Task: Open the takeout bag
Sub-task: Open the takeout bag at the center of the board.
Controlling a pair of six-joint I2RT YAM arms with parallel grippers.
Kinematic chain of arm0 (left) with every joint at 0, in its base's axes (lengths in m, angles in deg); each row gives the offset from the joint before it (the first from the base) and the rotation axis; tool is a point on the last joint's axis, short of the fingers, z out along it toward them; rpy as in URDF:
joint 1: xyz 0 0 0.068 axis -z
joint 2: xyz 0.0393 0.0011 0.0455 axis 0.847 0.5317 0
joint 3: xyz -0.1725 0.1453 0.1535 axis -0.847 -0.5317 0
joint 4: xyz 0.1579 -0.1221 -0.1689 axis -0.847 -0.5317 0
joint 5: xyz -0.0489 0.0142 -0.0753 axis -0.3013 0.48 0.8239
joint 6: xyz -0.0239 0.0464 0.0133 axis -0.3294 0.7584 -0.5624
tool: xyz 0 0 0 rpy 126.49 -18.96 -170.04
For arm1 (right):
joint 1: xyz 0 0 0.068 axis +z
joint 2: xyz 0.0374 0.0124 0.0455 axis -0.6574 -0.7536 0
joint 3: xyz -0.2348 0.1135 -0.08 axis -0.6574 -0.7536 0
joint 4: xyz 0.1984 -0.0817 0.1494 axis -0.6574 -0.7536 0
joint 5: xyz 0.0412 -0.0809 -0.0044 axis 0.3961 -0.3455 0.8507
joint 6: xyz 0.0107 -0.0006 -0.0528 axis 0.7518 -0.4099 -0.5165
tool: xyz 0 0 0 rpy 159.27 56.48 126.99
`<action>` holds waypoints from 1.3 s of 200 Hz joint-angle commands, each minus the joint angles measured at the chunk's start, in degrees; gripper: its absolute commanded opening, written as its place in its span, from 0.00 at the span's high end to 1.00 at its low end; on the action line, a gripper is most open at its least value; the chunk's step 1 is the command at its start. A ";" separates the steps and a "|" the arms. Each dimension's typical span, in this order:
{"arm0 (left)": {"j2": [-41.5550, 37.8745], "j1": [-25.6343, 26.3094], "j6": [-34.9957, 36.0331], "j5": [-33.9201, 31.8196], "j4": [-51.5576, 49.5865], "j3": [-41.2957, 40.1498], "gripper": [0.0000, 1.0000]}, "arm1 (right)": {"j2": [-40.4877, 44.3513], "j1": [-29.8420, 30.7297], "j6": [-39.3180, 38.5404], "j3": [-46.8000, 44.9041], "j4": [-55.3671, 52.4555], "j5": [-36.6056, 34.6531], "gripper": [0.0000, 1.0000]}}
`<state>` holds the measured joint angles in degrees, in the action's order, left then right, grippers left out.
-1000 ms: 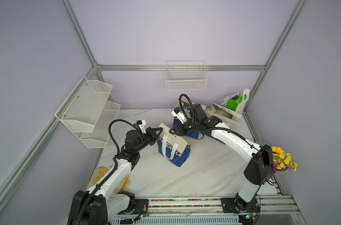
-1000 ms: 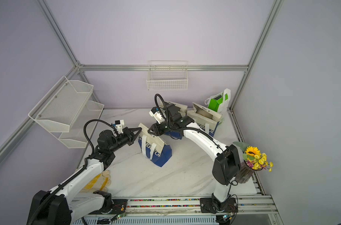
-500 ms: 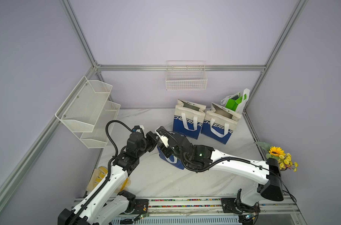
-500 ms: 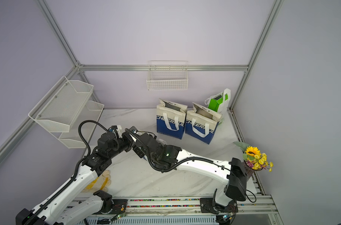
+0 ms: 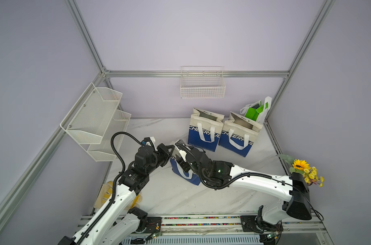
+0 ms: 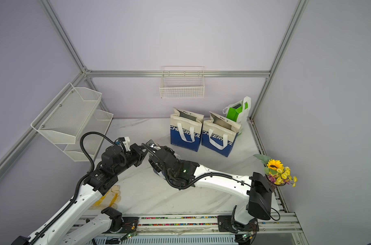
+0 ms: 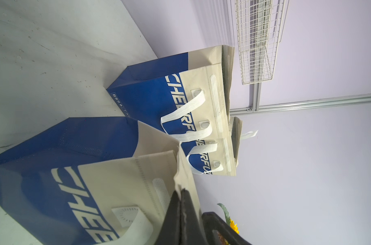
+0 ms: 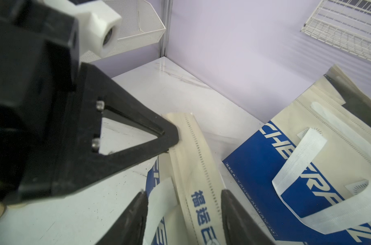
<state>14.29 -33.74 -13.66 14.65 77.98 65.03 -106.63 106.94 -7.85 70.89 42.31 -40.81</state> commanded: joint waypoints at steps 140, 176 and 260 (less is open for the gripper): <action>-6.13 0.20 -2.48 -2.29 -0.16 4.20 1.00 | -6.02 -6.18 1.59 -0.80 3.86 -4.59 0.53; -7.56 0.20 -2.84 -3.64 -2.18 4.86 1.00 | -4.05 -9.11 0.43 -2.23 4.23 5.97 0.45; -3.33 0.20 -3.73 -0.83 -1.96 4.69 1.00 | 6.23 -9.07 2.41 -6.55 0.16 12.36 0.31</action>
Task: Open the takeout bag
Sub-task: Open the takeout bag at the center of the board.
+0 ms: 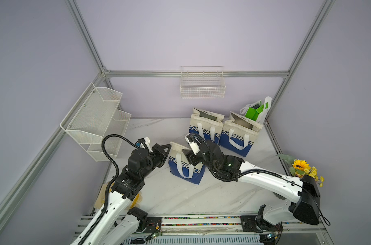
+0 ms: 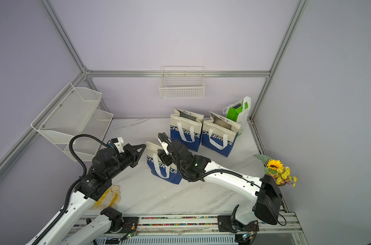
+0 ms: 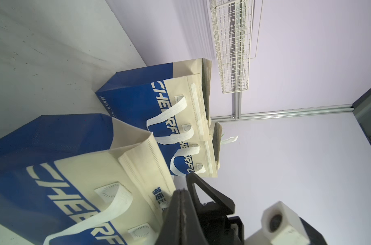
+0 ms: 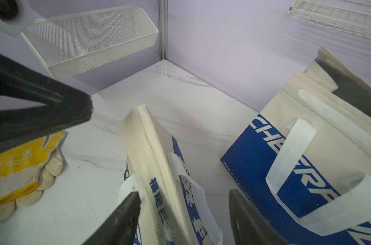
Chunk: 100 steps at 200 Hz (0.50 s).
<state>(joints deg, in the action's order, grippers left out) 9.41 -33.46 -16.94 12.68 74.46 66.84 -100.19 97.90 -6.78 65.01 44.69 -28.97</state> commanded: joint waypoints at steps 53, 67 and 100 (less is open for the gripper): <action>0.78 0.01 3.42 -0.29 -3.52 3.31 0.41 | -4.85 -1.63 4.12 5.91 -4.08 7.42 0.32; 0.75 -0.01 4.23 -0.38 -4.72 2.48 0.38 | -7.21 -3.17 6.25 9.03 -6.53 12.17 0.36; 2.36 -0.08 4.45 3.51 2.07 -0.97 0.38 | -9.81 -7.42 10.81 11.74 -7.79 24.73 0.58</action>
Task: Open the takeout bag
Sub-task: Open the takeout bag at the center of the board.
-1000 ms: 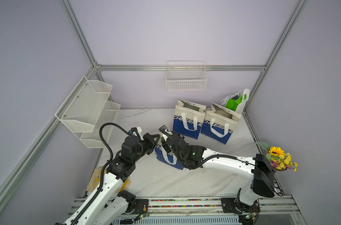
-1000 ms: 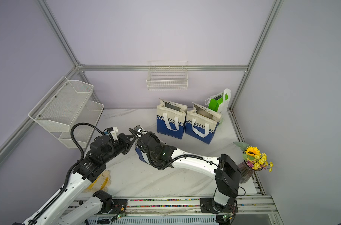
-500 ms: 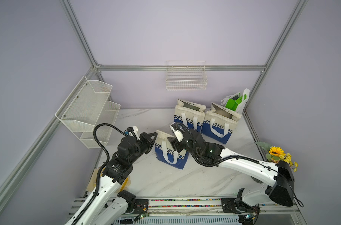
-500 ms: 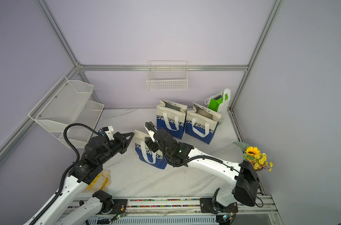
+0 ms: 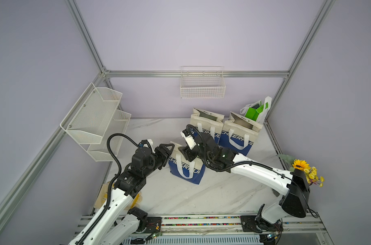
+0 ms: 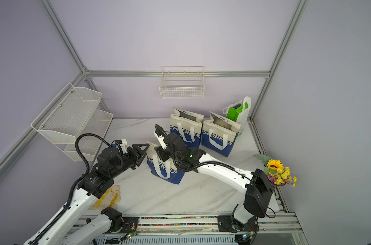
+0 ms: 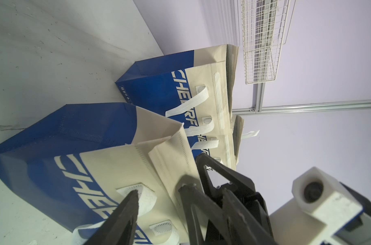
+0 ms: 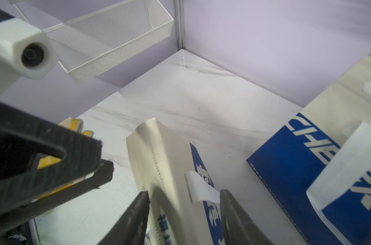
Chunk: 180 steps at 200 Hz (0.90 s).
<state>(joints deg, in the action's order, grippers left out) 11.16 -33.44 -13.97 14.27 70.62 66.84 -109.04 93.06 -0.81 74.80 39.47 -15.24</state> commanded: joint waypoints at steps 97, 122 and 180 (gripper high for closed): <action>8.81 -0.27 -1.84 5.90 32.95 -9.17 0.49 | -2.50 -12.49 15.83 -1.82 4.43 35.70 1.00; 9.98 -1.43 -2.90 6.13 38.53 -11.23 0.52 | -2.81 -14.23 17.82 -2.87 6.52 39.25 1.00; 15.51 -2.40 -3.69 11.54 49.40 -10.95 0.59 | -4.27 -15.18 18.18 -2.99 6.53 41.11 1.00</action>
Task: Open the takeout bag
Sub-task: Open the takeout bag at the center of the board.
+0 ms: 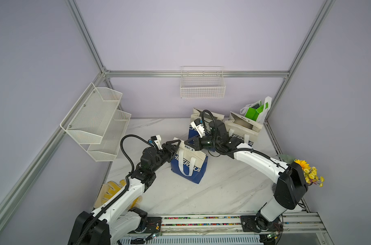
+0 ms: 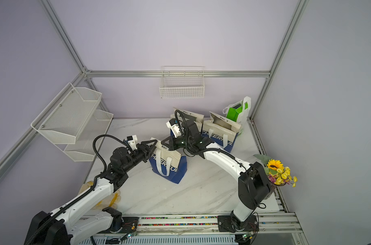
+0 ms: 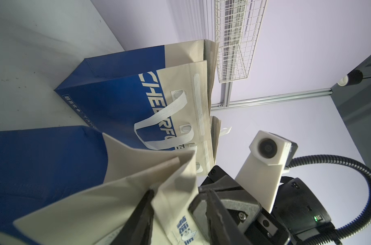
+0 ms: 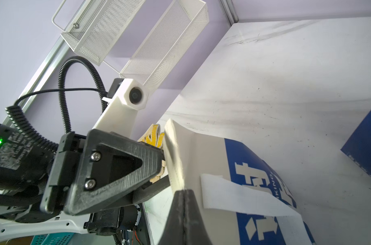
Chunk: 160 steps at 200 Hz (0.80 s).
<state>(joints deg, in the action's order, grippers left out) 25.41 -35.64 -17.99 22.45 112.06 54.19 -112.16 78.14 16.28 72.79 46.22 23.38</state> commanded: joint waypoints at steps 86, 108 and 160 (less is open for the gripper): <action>1.43 0.78 1.05 6.48 9.59 3.17 0.63 | -1.90 -1.26 1.41 -1.51 0.16 2.89 1.00; 2.47 0.79 0.92 6.66 9.36 3.14 0.71 | -1.90 -1.38 1.67 -1.33 0.17 3.00 1.00; 3.45 1.40 1.55 6.53 9.46 4.05 0.93 | -1.64 -1.47 1.92 -1.04 -0.16 2.63 1.00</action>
<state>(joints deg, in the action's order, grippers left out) 29.02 -34.83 -17.94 28.22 118.38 54.40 -112.82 76.76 17.72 72.72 47.18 25.33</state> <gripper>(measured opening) 0.121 0.057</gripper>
